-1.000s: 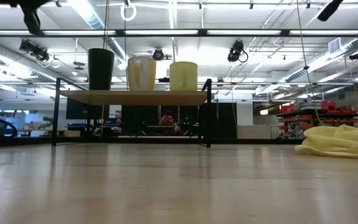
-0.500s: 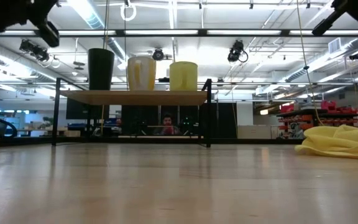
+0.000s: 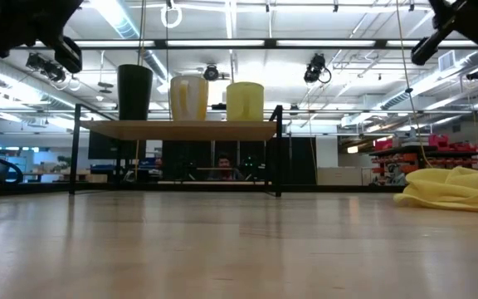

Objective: Stack small to large cups/mugs on shelf
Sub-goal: Return to Home Position

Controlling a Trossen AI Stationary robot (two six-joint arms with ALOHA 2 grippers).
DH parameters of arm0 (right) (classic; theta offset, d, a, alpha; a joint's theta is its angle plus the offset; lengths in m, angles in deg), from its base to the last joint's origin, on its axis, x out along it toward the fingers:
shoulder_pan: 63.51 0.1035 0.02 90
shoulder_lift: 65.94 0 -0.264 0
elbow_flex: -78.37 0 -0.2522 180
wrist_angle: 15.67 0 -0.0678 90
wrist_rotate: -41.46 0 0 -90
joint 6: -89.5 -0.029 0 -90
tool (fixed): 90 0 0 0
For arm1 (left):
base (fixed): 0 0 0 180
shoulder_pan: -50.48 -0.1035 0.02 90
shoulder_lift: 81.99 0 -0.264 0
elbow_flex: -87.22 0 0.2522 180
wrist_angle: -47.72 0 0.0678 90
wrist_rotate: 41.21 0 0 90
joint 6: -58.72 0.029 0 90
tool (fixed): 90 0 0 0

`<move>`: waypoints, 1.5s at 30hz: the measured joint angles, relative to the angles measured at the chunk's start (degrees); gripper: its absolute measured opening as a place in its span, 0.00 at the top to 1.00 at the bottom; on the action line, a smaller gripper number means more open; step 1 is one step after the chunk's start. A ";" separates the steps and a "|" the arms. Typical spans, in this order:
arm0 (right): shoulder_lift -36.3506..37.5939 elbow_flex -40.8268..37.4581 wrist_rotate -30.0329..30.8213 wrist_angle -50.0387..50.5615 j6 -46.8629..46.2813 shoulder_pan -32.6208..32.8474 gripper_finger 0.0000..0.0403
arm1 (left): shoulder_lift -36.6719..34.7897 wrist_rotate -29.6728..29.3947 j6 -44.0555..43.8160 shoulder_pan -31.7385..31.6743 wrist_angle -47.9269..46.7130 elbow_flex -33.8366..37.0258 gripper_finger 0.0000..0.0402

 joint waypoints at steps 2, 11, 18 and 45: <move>0.00 0.00 0.04 2.54 0.87 0.02 0.97 | 0.00 0.02 -0.20 -0.02 -0.13 0.00 0.92; 0.00 -1.22 0.64 3.58 3.24 0.01 0.97 | 0.00 0.04 -1.43 -0.02 -0.44 0.00 0.90; 0.00 -1.18 0.68 10.66 9.18 0.02 0.97 | 0.05 0.02 -1.31 -0.02 -4.08 0.00 0.92; -0.74 -1.16 11.21 33.03 30.39 0.00 0.97 | 0.83 -0.33 6.11 -0.02 -21.17 0.00 0.93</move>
